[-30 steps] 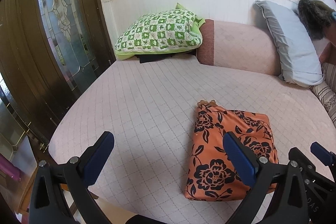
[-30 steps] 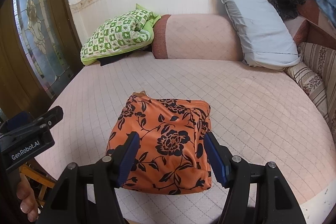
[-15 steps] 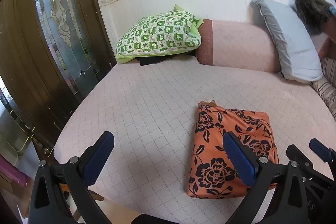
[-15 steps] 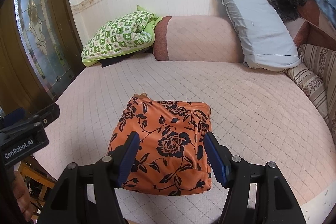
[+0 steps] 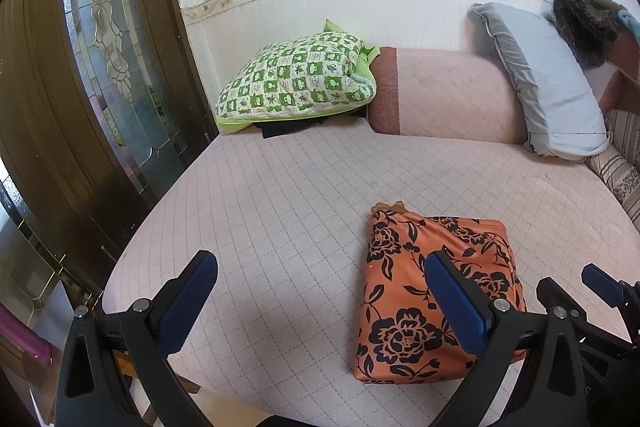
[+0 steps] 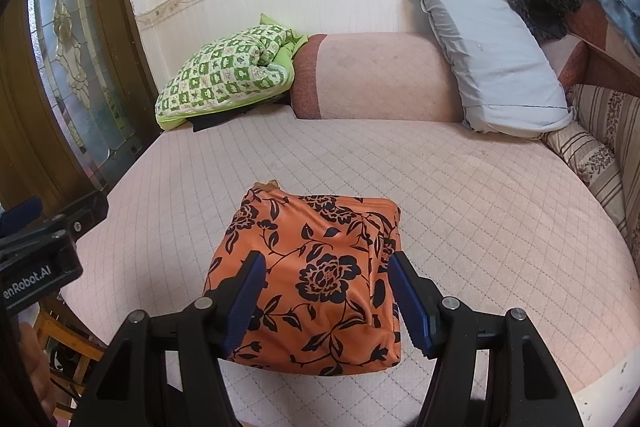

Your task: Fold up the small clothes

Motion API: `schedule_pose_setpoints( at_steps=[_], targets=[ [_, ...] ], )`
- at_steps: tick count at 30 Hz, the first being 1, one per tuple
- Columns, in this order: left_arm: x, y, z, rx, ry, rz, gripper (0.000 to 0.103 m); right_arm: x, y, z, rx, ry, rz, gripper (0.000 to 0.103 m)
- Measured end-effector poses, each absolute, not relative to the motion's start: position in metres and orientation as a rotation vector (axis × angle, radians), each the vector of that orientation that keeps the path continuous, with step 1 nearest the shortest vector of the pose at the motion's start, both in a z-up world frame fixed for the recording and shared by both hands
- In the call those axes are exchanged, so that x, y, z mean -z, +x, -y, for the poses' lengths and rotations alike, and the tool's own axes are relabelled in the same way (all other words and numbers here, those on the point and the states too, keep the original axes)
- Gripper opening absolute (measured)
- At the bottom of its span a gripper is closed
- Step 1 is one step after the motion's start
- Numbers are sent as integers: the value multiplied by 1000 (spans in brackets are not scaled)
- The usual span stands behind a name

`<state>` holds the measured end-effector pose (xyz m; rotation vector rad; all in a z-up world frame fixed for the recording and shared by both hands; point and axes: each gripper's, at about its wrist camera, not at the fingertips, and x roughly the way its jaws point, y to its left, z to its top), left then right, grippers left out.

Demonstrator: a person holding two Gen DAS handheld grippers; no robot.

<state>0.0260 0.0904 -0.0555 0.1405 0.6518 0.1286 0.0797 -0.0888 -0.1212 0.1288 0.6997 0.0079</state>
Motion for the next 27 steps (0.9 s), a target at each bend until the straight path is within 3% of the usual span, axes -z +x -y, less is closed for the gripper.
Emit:
schedule_pose_setpoints(
  at_steps=[27],
  targets=[
    [61, 26, -89, -100, 137, -668, 103, 124, 79, 82, -24, 118, -702, 67]
  ],
)
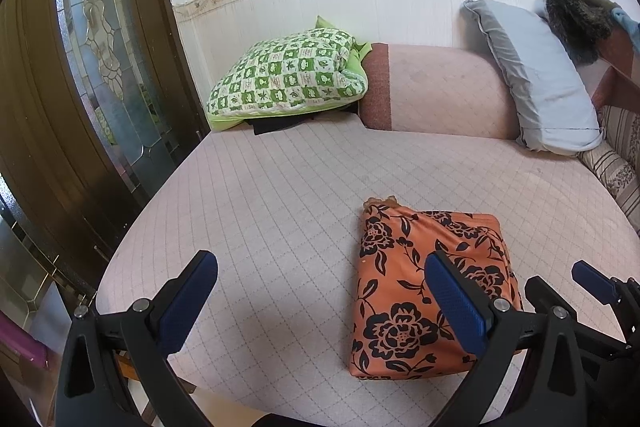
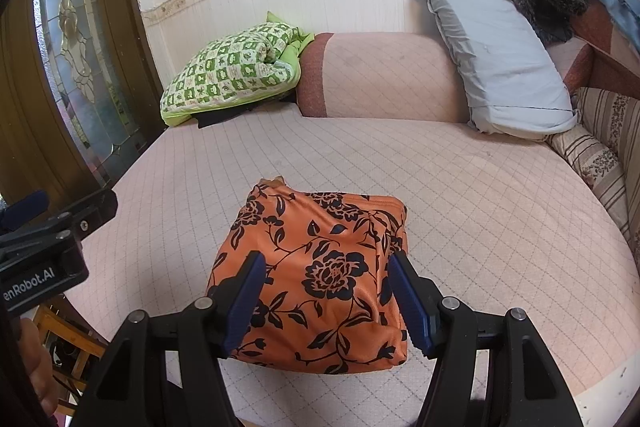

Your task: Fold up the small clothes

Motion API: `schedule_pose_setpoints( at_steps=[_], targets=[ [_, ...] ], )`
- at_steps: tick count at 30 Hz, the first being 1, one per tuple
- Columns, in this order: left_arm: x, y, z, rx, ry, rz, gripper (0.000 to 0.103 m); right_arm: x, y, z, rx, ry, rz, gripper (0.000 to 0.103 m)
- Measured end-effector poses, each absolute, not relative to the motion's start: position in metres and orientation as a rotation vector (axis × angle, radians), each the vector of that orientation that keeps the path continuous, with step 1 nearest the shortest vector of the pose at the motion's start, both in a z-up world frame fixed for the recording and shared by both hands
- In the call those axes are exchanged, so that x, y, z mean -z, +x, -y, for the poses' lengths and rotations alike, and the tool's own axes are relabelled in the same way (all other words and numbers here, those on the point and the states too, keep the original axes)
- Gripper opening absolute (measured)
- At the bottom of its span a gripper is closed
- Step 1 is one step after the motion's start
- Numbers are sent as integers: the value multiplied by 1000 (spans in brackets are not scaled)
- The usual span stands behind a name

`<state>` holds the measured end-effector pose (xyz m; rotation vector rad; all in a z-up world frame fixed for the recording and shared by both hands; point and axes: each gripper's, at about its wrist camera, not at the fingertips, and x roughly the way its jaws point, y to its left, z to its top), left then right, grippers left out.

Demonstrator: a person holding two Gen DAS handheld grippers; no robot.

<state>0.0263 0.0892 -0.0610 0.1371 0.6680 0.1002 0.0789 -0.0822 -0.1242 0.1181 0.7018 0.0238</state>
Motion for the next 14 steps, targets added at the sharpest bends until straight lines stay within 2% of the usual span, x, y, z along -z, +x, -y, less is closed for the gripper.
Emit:
schedule_pose_setpoints(
  at_steps=[14],
  targets=[
    [65, 28, -88, -95, 132, -656, 103, 128, 81, 81, -29, 114, -707, 67]
  ],
)
